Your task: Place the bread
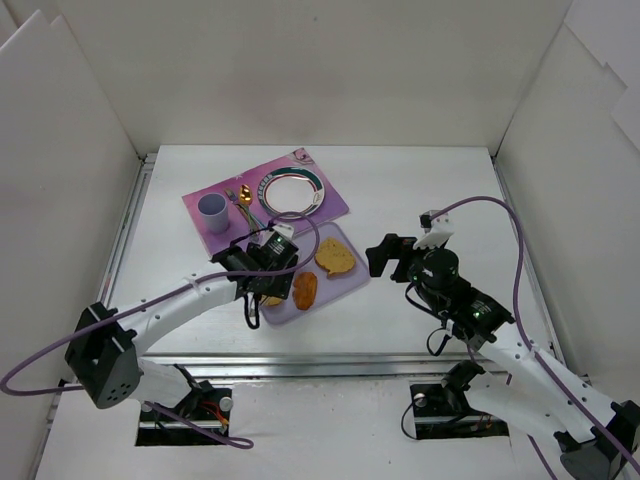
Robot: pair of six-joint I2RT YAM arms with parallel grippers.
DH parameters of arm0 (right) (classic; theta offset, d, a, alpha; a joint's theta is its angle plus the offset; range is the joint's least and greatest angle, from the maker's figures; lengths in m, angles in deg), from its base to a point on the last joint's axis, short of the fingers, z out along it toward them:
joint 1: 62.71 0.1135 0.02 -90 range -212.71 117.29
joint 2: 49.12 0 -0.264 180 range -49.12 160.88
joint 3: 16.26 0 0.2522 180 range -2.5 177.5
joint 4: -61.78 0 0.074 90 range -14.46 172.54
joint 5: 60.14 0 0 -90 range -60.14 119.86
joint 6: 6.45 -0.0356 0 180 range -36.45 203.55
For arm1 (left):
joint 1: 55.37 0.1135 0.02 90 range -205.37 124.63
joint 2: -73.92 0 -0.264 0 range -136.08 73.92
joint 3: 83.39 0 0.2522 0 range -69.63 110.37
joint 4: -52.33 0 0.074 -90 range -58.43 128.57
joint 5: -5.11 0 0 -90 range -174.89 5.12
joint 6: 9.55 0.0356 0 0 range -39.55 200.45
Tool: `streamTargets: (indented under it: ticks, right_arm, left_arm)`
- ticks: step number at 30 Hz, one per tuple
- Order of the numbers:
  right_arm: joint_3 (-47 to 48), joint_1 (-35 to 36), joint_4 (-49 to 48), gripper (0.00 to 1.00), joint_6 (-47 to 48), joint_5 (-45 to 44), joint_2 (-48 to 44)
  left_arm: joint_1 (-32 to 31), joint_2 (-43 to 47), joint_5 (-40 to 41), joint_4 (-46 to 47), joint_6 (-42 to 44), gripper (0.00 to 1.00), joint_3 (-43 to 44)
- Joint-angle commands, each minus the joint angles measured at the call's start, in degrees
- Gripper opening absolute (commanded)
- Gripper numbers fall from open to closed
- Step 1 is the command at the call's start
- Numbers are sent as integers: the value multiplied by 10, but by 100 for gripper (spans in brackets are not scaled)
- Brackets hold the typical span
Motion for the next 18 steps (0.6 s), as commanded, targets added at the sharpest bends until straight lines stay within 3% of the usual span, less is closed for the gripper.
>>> streamTargets:
  ticks: [1, 12, 18]
  right_arm:
    - [25, 3, -29, 98, 1, -2, 5]
    - [26, 4, -29, 98, 1, -2, 6]
    - [26, 5, -28, 98, 1, -5, 8]
  left_arm:
    - [-8, -3, 4, 27, -7, 57, 11]
    - [-13, -26, 14, 21, -19, 59, 14]
    - [-13, -23, 12, 21, -19, 45, 15]
